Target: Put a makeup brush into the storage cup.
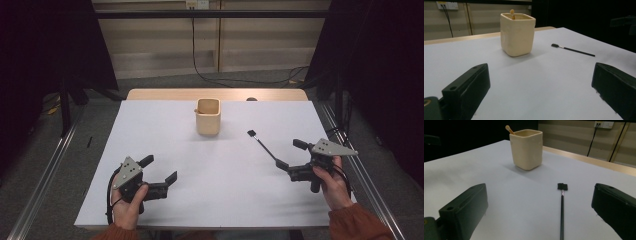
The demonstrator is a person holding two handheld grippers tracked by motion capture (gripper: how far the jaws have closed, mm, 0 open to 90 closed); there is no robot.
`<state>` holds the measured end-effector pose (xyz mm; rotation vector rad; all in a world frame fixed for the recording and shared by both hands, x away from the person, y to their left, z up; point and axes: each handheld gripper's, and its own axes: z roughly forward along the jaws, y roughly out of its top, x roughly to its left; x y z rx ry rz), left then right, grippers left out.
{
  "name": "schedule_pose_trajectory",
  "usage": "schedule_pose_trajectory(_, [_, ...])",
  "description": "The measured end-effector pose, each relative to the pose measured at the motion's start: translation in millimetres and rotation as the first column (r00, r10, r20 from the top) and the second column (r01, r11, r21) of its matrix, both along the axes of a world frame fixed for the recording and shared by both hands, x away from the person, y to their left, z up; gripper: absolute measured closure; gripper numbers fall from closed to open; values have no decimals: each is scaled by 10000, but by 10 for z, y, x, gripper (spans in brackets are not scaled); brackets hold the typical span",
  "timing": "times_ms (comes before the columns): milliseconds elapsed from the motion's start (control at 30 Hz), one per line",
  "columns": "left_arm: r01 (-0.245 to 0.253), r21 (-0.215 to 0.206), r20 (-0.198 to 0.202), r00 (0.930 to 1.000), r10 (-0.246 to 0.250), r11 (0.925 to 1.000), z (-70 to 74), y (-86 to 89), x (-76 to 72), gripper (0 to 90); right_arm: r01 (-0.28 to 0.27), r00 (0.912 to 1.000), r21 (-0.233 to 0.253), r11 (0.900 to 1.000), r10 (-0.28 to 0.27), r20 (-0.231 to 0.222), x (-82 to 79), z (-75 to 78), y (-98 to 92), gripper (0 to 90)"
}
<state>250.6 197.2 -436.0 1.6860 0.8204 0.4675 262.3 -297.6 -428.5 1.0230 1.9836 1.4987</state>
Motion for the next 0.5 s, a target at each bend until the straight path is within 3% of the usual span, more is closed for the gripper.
schedule_pose_trajectory(167, [138, -42, -17, 9999, -139, 9999, 2, -6, 23, 18, 85, 9998, -378, 9992, -91, -150, 166, 111, -20, 8])
schedule_pose_trajectory(300, [156, -32, -34, 9999, -157, 9999, -3, 0, 39, 18, 210, 9992, -311, 9993, -220, -334, 294, 122, -49, 19])
schedule_pose_trajectory(433, [244, 107, 3, 9997, -244, 9996, -1, -11, 46, 18, -63, 9978, -575, 9983, 25, -657, 421, 126, -13, 18])
schedule_pose_trajectory(500, [268, -18, -49, 9996, -268, 9996, -2, -25, 47, 18, -218, 9964, -413, 9989, 183, -830, 494, 126, 3, 19])
